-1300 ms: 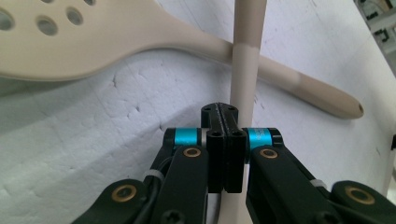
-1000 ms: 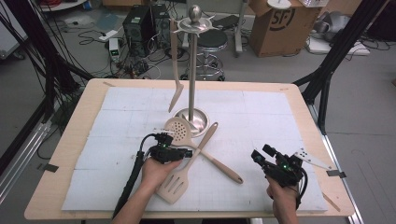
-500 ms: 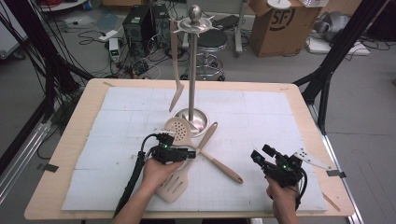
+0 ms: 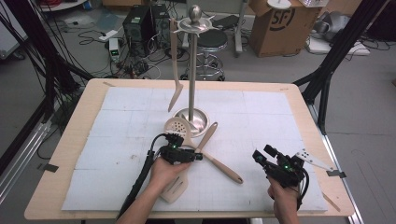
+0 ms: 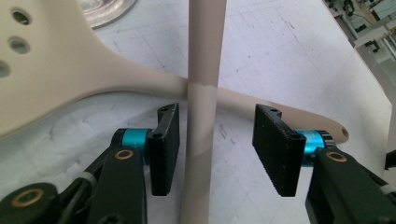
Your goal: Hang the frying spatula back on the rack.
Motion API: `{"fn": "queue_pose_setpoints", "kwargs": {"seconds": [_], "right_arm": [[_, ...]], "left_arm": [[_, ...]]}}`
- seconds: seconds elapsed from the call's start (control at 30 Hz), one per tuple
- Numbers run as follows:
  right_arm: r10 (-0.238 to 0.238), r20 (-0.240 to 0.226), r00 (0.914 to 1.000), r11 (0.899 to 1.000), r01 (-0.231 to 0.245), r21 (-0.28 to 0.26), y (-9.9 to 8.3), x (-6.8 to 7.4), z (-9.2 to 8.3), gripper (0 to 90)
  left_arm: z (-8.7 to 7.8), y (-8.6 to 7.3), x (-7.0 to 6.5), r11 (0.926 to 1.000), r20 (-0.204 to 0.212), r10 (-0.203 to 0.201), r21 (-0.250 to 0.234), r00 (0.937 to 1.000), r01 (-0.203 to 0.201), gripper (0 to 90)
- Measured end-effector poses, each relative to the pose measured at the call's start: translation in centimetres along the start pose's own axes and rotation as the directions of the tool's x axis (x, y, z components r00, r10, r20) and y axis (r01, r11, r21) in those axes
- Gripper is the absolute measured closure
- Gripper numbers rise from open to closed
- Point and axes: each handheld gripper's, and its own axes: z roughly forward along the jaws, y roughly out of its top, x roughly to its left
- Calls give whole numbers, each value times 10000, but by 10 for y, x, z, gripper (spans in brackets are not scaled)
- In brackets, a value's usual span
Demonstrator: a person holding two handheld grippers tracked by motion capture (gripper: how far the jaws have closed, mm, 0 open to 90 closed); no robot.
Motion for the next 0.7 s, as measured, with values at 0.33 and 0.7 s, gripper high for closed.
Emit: {"fn": "queue_pose_setpoints", "kwargs": {"seconds": [0.33,0.7], "right_arm": [[31,-23,10000,10000,-31,-81,1,-1,-2,232],[53,-9,10000,9998,-53,-206,2,0,-2,236]], "left_arm": [[6,-1,-4,9990,-618,449,109,9971,-444,627],[10,-1,-9,9951,-1345,983,16,9860,-990,731]]}}
